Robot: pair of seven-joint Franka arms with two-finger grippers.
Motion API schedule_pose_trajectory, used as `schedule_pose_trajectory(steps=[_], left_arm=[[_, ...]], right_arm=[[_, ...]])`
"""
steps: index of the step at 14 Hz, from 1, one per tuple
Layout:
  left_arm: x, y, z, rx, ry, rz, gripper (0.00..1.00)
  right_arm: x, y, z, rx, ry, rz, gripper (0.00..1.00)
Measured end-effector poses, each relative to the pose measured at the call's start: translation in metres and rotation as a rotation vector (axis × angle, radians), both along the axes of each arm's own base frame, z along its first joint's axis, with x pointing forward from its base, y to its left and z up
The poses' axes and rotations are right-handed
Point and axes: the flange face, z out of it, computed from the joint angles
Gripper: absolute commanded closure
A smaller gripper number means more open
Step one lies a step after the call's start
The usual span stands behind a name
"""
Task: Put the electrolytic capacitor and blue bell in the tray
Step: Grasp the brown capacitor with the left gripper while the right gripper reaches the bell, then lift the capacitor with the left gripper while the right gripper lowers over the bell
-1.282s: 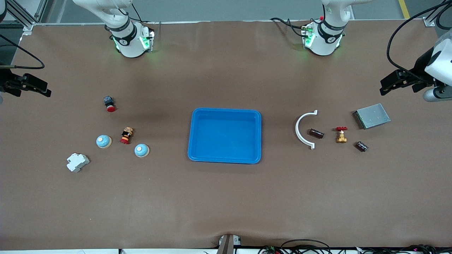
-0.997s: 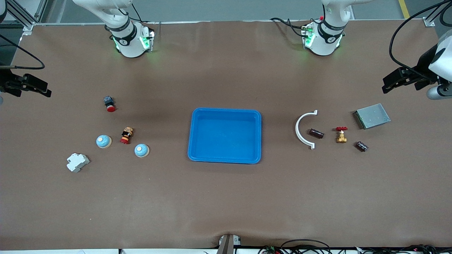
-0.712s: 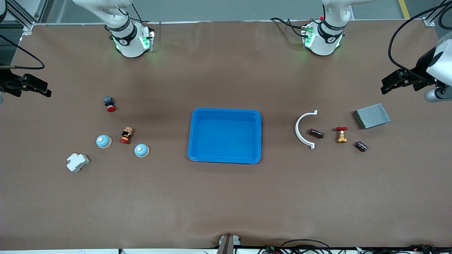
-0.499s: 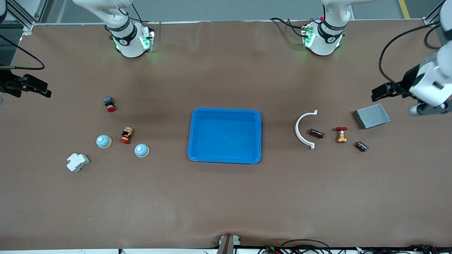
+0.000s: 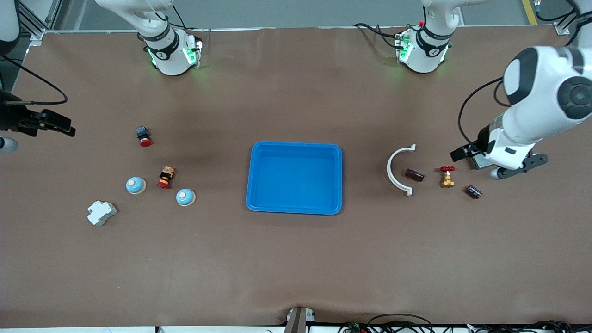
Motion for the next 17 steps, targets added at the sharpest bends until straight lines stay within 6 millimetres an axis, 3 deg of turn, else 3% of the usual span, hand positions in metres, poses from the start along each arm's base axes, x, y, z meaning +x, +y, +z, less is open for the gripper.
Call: schedule_pose_trajectory(steps=[4, 8, 9, 13, 14, 17], left_arm=[[-0.010, 0.005, -0.077, -0.010, -0.021, 0.134, 0.00], [-0.006, -0.004, -0.141, -0.042, -0.073, 0.345, 0.00], [-0.006, -0.010, -0.154, -0.050, -0.075, 0.403, 0.05], [-0.011, -0.051, -0.186, -0.068, -0.066, 0.533, 0.15], [-0.011, -0.052, -0.188, -0.067, -0.061, 0.544, 0.22], [-0.015, -0.047, -0.195, -0.060, -0.048, 0.557, 0.23]], right_arm=[[0.025, 0.035, -0.034, -0.005, 0.042, 0.063, 0.00], [0.043, 0.033, -0.062, -0.008, 0.085, 0.057, 0.00], [0.044, 0.031, -0.069, -0.008, 0.099, 0.054, 0.00], [0.045, 0.033, -0.102, 0.016, 0.149, 0.038, 0.00], [0.045, 0.035, -0.114, 0.037, 0.143, 0.011, 0.00], [0.043, 0.037, -0.152, 0.050, 0.111, -0.076, 0.00]])
